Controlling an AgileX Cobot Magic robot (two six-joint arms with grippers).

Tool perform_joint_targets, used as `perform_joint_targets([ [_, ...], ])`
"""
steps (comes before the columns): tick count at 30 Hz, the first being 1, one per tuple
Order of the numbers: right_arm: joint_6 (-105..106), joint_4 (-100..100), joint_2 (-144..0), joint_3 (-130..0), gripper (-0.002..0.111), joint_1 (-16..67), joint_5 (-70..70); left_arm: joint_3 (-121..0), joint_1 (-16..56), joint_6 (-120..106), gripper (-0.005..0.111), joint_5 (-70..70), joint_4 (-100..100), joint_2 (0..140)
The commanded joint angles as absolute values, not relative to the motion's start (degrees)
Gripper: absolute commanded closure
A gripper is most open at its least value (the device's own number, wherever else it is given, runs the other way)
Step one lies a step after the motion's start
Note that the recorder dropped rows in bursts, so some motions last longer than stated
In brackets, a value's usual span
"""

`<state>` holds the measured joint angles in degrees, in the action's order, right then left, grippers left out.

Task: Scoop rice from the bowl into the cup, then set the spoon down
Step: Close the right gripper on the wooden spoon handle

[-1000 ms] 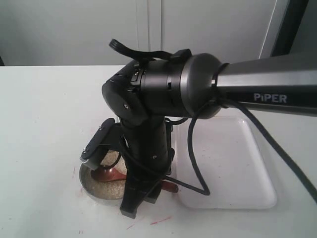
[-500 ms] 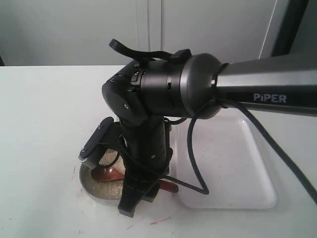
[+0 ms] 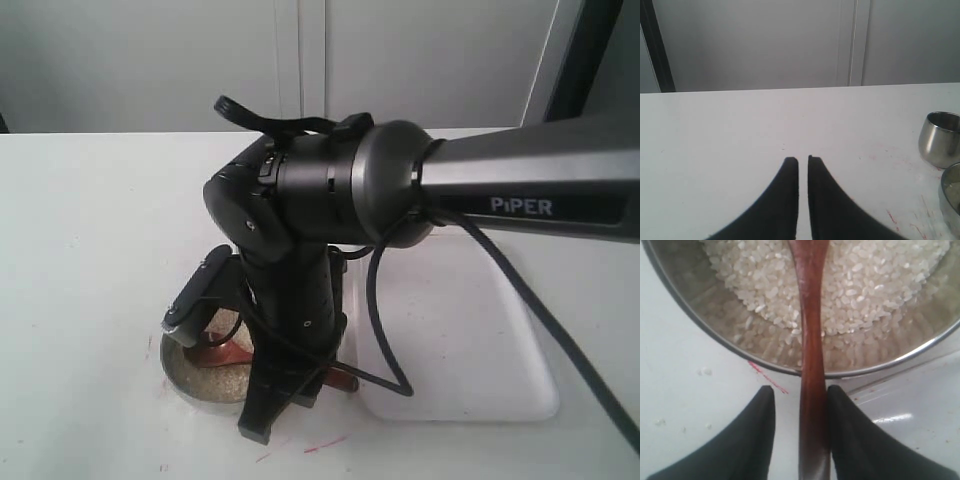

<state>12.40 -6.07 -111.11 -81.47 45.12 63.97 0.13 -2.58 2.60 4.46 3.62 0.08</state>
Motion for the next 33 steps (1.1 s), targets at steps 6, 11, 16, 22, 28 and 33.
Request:
perform_joint_targets([
  [6, 11.52, -5.92, -110.92, -81.12, 0.086, 45.17, 64.81, 0.0, -2.51, 2.81, 0.092, 4.69, 3.83, 0.0],
  [11, 10.27, -6.05, -110.92, -81.12, 0.1, 45.17, 65.67, 0.0, -2.51, 2.81, 0.092, 4.69, 3.83, 0.0],
  [16, 10.27, -7.74, -110.28, -81.12, 0.108, 45.17, 66.61, 0.0, -2.51, 2.81, 0.092, 4.69, 3.83, 0.0],
  [22, 10.4, -7.63, -106.32, -81.12, 0.108, 45.17, 67.3, 0.0, -2.51, 2.81, 0.092, 4.69, 3.83, 0.0],
  [28, 10.27, -7.63, -99.63, -81.12, 0.108, 45.98, 69.96, 0.0, -2.51, 2.81, 0.092, 4.69, 3.83, 0.0],
  [33, 8.03, -10.57, -92.51, -81.12, 0.108, 51.39, 69.96, 0.0, -2.51, 2.81, 0.092, 4.69, 3.83, 0.0],
])
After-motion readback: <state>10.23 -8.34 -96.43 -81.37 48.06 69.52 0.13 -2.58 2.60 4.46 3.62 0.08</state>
